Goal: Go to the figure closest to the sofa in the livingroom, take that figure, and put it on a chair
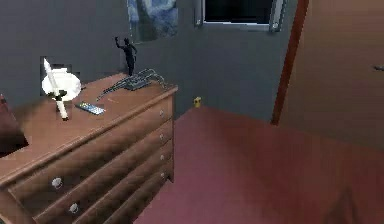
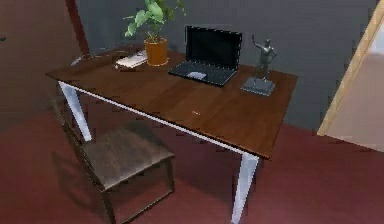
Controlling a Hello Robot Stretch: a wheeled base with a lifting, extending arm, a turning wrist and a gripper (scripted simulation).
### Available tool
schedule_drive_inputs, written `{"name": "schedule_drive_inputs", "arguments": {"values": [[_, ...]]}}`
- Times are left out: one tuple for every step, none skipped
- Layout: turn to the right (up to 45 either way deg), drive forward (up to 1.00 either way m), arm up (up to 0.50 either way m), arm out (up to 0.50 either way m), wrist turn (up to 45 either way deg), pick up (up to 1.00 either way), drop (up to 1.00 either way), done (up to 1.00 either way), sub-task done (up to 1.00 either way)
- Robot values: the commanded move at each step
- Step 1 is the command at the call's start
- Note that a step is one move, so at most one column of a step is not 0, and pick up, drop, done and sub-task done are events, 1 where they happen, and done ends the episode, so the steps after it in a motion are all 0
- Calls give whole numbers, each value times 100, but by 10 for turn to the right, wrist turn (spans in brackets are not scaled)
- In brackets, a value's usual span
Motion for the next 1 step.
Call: {"name": "schedule_drive_inputs", "arguments": {"values": [[0,70,0,0,0,0,0,0,0]]}}
